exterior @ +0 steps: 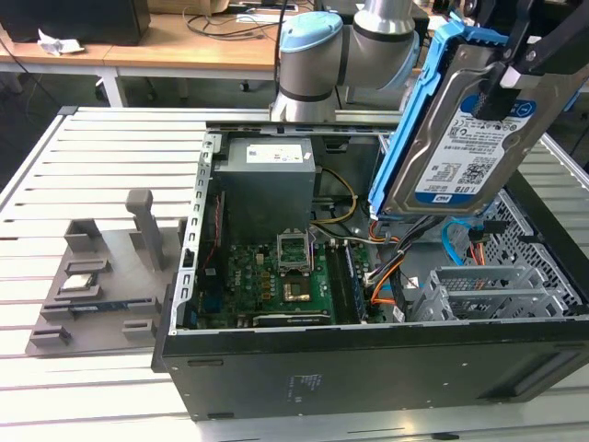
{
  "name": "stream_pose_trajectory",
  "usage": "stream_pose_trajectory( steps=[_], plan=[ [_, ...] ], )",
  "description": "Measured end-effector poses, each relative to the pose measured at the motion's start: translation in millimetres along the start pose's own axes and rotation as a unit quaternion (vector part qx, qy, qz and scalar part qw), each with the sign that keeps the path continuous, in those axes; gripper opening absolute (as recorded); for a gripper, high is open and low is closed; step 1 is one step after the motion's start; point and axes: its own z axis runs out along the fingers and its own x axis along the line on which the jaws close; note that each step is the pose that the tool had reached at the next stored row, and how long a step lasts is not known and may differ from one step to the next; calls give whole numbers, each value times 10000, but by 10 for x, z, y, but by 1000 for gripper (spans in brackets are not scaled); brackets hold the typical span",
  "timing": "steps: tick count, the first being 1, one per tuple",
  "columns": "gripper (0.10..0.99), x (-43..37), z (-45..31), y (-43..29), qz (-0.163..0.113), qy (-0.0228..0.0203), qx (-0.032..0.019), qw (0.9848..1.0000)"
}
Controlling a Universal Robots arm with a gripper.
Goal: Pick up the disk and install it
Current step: 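Pick up the disk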
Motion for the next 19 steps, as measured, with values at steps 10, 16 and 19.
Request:
stream_pose_trajectory(
  steps=[10,16,19],
  plan=[
    [365,289,0,11,0,-1,0,10000],
    [365,423,0,15,0,0,0,10000],
    [365,479,3,17,0,0,0,10000]
  ],
)
